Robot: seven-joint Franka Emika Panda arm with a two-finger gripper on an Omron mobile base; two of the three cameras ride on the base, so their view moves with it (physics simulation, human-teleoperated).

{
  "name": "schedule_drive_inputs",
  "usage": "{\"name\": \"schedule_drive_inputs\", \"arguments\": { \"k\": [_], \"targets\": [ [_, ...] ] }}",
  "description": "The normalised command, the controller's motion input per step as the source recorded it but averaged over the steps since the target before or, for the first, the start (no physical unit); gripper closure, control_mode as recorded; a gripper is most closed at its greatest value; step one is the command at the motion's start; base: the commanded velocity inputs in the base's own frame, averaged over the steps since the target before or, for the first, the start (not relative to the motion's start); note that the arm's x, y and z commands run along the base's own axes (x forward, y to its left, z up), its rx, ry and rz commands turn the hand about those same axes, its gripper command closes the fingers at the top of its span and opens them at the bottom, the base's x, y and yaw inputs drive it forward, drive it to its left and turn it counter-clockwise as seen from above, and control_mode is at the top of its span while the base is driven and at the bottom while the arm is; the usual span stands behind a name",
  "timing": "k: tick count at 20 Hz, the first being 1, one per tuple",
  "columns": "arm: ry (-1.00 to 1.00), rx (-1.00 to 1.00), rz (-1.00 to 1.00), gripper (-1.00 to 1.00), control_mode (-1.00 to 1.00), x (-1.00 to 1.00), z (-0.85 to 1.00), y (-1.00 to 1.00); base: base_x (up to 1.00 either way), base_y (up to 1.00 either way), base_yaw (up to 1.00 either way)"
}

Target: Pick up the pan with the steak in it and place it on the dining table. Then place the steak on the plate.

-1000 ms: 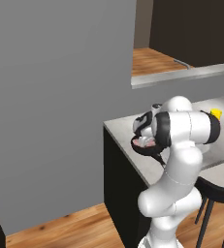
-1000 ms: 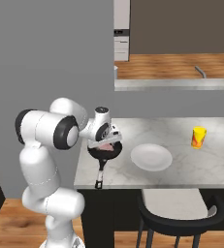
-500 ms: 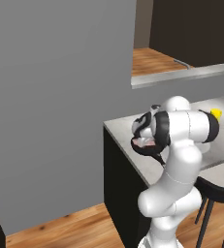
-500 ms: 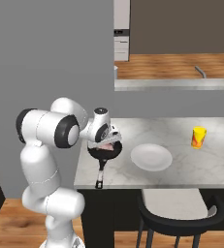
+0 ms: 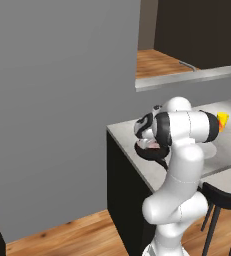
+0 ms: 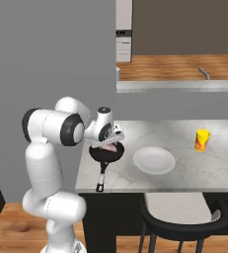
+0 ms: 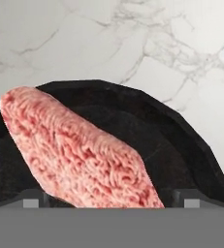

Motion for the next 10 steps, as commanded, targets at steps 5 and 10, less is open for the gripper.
{"name": "schedule_drive_inputs", "arguments": {
  "k": [5, 10],
  "targets": [
    [0.00, -0.01, 0.00, -1.00, -1.00, -0.44, -0.29, -0.11, 0.00, 0.00, 0.00],
    [0.00, 0.00, 0.00, -1.00, -1.00, -0.02, -0.01, 0.00, 0.00, 0.00, 0.00]
  ]
}}
